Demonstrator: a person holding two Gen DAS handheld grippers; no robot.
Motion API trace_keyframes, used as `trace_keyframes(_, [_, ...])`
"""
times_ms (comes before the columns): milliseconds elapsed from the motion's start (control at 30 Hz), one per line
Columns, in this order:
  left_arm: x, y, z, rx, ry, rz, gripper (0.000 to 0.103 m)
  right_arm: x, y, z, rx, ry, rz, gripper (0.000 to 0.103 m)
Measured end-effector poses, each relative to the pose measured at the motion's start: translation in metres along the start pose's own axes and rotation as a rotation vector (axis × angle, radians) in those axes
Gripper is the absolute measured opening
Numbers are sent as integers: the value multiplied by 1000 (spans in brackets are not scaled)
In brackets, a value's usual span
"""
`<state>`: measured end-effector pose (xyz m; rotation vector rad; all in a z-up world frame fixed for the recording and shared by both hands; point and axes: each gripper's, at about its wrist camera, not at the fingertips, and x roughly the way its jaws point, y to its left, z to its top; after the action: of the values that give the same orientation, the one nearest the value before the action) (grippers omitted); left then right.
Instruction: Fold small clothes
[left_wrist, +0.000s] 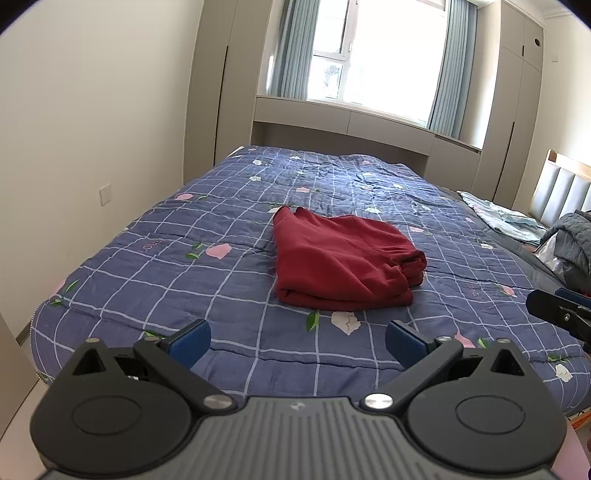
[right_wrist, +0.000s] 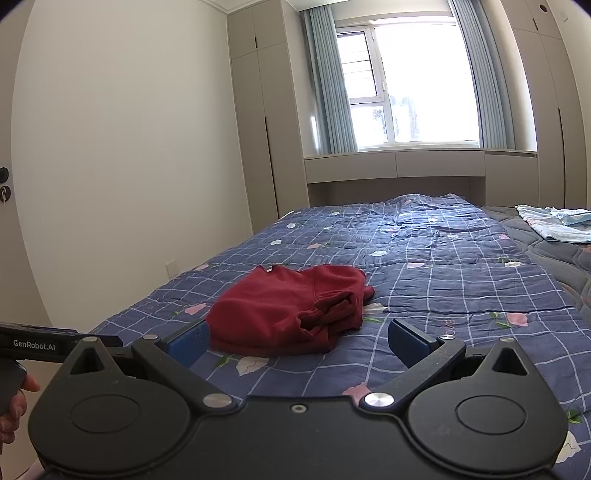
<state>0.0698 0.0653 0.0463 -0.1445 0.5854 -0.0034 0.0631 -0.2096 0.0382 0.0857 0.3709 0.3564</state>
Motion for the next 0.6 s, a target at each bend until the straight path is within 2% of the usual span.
trace_keyframes(600, [2,-3,3,17,18,-9,103,3,-3,0,9,5,-1,102])
